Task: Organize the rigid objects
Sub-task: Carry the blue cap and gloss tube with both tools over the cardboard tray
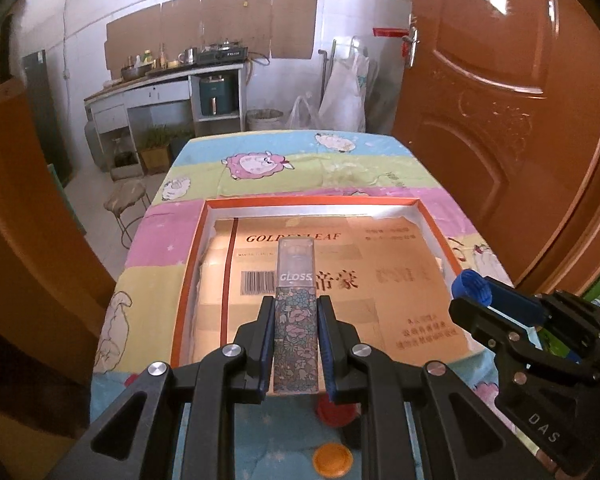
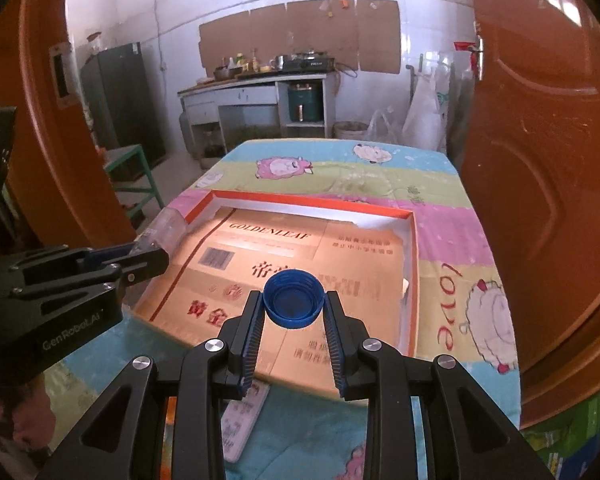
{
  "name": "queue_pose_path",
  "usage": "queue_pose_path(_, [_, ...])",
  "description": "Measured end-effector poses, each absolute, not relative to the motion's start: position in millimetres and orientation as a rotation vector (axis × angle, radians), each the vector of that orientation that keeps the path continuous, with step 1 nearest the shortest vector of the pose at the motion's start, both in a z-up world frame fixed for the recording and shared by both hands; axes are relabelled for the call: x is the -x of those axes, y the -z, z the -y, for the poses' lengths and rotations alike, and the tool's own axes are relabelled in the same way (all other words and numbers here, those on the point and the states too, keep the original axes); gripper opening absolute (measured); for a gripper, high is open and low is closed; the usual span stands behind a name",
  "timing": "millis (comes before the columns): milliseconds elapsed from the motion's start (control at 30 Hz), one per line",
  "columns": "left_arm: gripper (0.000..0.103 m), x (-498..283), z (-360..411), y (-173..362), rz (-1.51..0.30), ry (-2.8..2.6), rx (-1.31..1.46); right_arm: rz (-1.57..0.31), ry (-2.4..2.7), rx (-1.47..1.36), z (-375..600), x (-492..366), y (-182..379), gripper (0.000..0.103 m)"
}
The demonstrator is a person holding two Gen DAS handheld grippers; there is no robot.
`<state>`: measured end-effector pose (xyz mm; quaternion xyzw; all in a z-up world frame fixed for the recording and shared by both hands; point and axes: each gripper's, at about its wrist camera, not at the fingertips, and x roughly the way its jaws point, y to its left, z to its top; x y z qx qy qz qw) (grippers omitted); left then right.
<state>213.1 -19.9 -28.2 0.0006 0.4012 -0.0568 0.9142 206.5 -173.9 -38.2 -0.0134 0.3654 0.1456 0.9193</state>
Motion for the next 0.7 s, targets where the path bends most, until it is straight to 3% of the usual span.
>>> queue_pose_path(700, [0.02, -309.5, 11.1, 80.9, -0.985, 0.129, 0.016, -0.883, -0.307, 0.032, 166.6, -310.4, 85.8, 0.031])
